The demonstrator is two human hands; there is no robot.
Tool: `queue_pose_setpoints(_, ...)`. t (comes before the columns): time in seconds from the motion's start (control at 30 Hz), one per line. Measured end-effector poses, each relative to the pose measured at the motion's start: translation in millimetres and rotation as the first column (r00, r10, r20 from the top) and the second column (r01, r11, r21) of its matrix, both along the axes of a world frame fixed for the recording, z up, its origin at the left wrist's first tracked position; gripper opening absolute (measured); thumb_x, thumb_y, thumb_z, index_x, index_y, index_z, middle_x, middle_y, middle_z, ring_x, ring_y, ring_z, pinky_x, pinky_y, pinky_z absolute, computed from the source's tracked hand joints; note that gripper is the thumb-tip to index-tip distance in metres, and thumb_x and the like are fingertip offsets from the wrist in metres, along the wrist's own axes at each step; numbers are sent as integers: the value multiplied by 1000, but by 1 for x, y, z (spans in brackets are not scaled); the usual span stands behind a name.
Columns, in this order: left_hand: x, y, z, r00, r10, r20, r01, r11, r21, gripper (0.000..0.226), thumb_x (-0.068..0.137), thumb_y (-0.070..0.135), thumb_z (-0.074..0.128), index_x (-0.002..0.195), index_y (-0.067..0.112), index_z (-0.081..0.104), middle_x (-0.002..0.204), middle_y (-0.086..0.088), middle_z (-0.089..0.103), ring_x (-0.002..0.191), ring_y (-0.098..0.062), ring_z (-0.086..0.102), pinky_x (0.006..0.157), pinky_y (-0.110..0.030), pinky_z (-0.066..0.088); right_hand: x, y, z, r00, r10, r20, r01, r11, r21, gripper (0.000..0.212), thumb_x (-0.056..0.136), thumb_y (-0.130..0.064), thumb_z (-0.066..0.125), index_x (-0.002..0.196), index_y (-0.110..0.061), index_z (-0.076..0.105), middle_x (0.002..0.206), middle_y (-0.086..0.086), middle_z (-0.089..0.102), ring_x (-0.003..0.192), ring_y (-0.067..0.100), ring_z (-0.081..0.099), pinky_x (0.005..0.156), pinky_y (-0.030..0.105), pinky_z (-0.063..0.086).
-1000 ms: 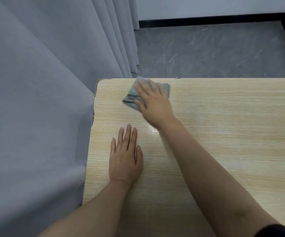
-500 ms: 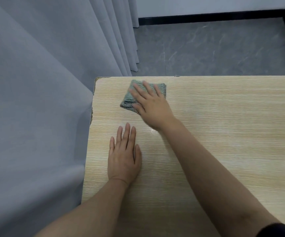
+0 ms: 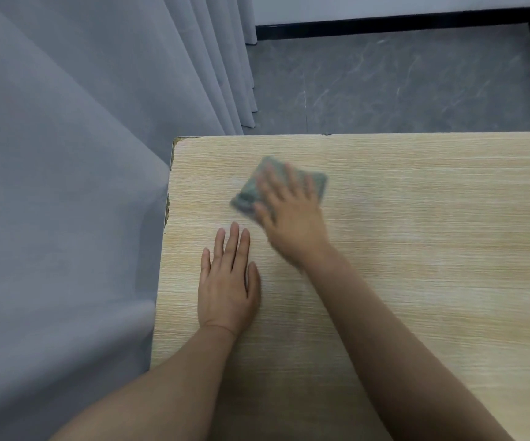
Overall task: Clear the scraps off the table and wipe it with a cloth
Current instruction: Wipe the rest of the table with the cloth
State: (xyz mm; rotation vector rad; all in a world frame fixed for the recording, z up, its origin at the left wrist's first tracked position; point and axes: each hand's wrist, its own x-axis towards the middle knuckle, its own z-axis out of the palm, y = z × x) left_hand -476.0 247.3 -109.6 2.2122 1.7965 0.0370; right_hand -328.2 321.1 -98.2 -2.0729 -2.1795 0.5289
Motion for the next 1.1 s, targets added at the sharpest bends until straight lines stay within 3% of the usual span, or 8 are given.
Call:
queue_pose_setpoints(0.1,0,0,0,1000,0,4,0,1000,-2,56,95,32,22,148,16,22,154,5,10,144,-14,5,116,-33,-1,14,-8,-1,987,158,24,-158,987,10,53,100,-47,19,149,-31,10,158,-10,3,145,15,-7,113,36,-16)
queue_pose_setpoints(0.27,0,-1,0,1000,12,10,-12,1000,-14,55,96,35,18,148,20,8,156,7,5,145,-12,-3,116,-31,-6,104,-38,-7,856,-511,83,509,860,47,57,98,-45,21,150,-21,16,158,0,9,146,25,1,116,46,-4)
queue_pose_setpoints(0.37,1,-1,1,1000,10,11,-10,1000,-17,55,95,36,15,147,20,6,156,7,3,144,-11,-5,116,-31,-7,101,-43,-5,727,-675,129,677,735,33,57,100,-44,19,151,-20,8,159,1,3,146,26,-4,116,50,-4)
queue_pose_setpoints(0.43,1,-1,1,1000,8,17,-8,1000,-23,56,95,36,15,148,20,8,156,7,4,144,-11,-5,117,-31,-6,71,-37,-2,797,-598,83,599,801,17,55,101,-41,21,150,-20,8,159,2,3,145,26,-6,114,46,-12)
queue_pose_setpoints(0.6,1,1,0,1000,6,-4,-6,1000,-12,57,94,35,20,148,16,25,156,2,16,144,-14,4,116,-35,2,-2,-40,-1,997,65,35,-66,998,7,55,98,-49,14,149,-30,9,158,-7,4,145,19,-7,112,37,-20)
queue_pose_setpoints(0.73,1,0,1,1000,8,9,-8,1000,-23,58,94,37,15,149,19,12,156,7,5,144,-10,-4,116,-32,-5,59,-51,-7,990,-134,37,134,991,10,56,97,-50,19,149,-30,13,158,-8,6,145,17,-5,115,39,-9)
queue_pose_setpoints(0.93,1,-1,2,1000,13,20,-12,1000,-27,56,95,37,13,148,21,6,155,8,1,144,-11,-5,117,-34,-3,114,-76,-4,757,-640,131,643,766,23,62,95,-47,14,150,-21,14,159,1,6,145,26,-1,117,47,-5)
queue_pose_setpoints(1.1,1,-1,3,1000,4,10,-3,1000,-25,59,94,36,13,149,16,18,157,4,7,144,-11,-3,117,-36,-1,21,-64,-5,985,-169,24,168,985,43,56,97,-44,20,147,-19,25,156,3,18,145,28,4,111,36,-17)
